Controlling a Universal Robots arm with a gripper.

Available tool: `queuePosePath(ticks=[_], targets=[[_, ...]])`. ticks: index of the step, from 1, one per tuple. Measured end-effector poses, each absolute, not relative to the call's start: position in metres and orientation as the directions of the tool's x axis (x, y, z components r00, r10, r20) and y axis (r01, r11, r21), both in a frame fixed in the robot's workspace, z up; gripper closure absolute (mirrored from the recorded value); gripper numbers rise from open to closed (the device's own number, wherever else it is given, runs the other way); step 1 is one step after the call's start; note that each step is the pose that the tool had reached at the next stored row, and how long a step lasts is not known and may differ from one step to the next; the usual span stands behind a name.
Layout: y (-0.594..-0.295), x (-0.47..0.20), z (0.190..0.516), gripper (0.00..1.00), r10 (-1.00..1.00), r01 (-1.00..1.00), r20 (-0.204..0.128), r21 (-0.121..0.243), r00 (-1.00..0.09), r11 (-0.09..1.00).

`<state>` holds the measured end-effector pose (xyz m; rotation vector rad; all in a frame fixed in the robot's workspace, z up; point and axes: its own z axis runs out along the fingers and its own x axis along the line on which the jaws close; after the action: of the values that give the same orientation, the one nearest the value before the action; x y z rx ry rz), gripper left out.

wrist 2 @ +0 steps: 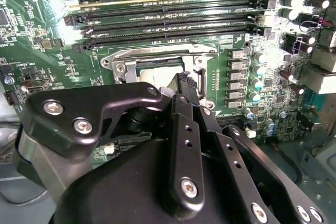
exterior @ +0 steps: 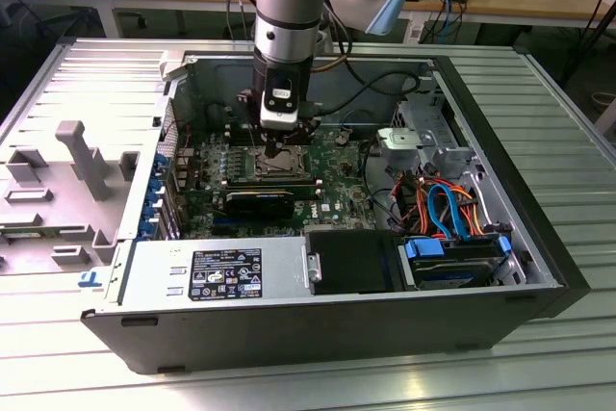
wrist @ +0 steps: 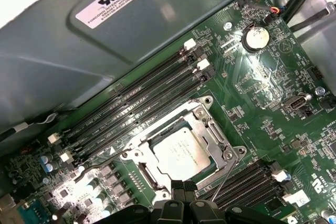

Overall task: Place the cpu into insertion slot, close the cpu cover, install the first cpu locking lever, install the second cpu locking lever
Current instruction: 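Install the first cpu locking lever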

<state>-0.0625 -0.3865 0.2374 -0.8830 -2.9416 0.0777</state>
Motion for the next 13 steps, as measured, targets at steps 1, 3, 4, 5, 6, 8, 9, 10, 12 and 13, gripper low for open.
queuePosePath(ticks=[1, 3, 4, 5, 6, 8, 9, 10, 12, 13], targets=[[-0.3865, -0.0625, 0.2374, 0.89, 0.549, 0.545, 0.052, -0.068, -0.834, 0.835], [-0.3865, -0.0625, 0.2374, 0.89, 0.542, 0.539, 0.052, -0.068, -0.839, 0.840], [-0.3865, -0.0624, 0.2374, 0.89, 0.538, 0.534, 0.052, -0.068, -0.841, 0.842], [-0.3865, -0.0624, 0.2374, 0.89, 0.535, 0.532, 0.052, -0.068, -0.843, 0.844], [-0.3865, -0.0625, 0.2374, 0.89, 0.533, 0.530, 0.052, -0.068, -0.844, 0.846], [-0.3865, -0.0624, 0.2374, 0.89, 0.526, 0.522, 0.052, -0.068, -0.849, 0.850], [-0.3865, -0.0624, 0.2374, 0.89, 0.521, 0.518, 0.052, -0.068, -0.852, 0.853], [-0.3865, -0.0625, 0.2374, 0.89, 0.517, 0.514, 0.052, -0.068, -0.854, 0.855], [-0.3865, -0.0625, 0.2374, 0.89, 0.509, 0.506, 0.052, -0.068, -0.859, 0.860], [-0.3865, -0.0625, 0.2374, 0.89, 0.507, 0.503, 0.052, -0.068, -0.860, 0.861]])
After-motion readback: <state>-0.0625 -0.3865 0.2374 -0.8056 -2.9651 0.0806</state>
